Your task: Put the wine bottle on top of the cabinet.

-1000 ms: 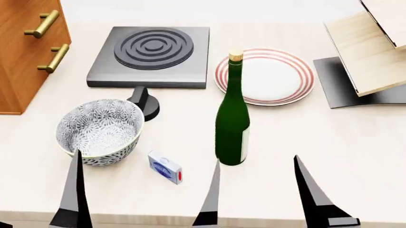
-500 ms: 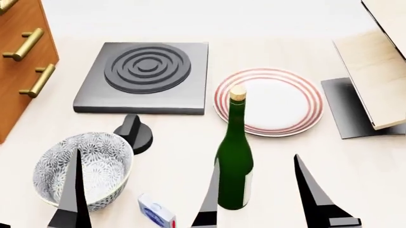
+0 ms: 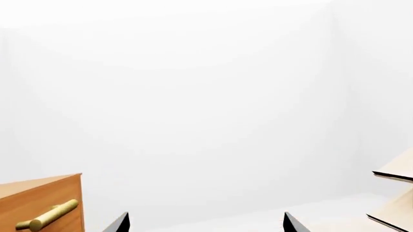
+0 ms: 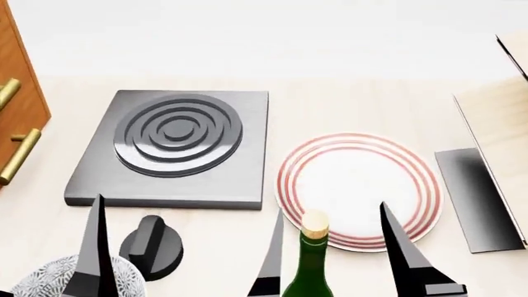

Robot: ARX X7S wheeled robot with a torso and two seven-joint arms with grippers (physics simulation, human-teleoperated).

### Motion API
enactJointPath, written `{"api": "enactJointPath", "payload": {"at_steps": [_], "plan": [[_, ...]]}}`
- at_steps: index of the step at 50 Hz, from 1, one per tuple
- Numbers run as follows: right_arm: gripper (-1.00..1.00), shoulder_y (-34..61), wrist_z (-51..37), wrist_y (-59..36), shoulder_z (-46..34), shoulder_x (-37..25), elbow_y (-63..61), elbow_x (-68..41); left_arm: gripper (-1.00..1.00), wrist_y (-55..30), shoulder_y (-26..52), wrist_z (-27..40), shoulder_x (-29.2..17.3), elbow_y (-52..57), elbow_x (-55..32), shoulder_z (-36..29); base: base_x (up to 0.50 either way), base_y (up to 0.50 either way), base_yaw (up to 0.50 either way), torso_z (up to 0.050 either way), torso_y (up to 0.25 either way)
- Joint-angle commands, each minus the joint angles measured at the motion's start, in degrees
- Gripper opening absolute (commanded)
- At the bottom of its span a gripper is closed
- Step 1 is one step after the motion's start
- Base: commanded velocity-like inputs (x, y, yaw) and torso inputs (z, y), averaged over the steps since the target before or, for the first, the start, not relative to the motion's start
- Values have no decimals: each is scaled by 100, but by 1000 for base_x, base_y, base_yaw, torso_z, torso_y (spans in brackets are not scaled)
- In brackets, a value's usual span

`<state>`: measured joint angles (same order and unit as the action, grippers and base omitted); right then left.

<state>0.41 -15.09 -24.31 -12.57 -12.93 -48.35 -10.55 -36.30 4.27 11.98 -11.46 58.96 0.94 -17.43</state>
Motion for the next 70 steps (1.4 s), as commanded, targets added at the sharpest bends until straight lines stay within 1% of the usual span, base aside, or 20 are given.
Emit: {"api": "enactJointPath", "payload": {"at_steps": [1,11,40,44,70], "plan": [[100,-23,89,133,68,60,42,100,100,27,2,-131,74,-23,43,89,0,0,0,0,0],[100,-20,6,128,18,8,101,195,100,46,2,-94,43,-32,14,84,0,28,0,0,0],[100,40,-105,-25,-127,-118,37,247,100,49,25,3,-34,-29,-65,35,0,500,0,0,0],[100,0,-50,145,-102,-117,80,136,100,48,25,21,-41,-33,-84,50,0,500,0,0,0],[100,55,-199,37,-190,-182,13,180,100,41,37,103,-109,-19,-186,45,0,0,0,0,0]]}}
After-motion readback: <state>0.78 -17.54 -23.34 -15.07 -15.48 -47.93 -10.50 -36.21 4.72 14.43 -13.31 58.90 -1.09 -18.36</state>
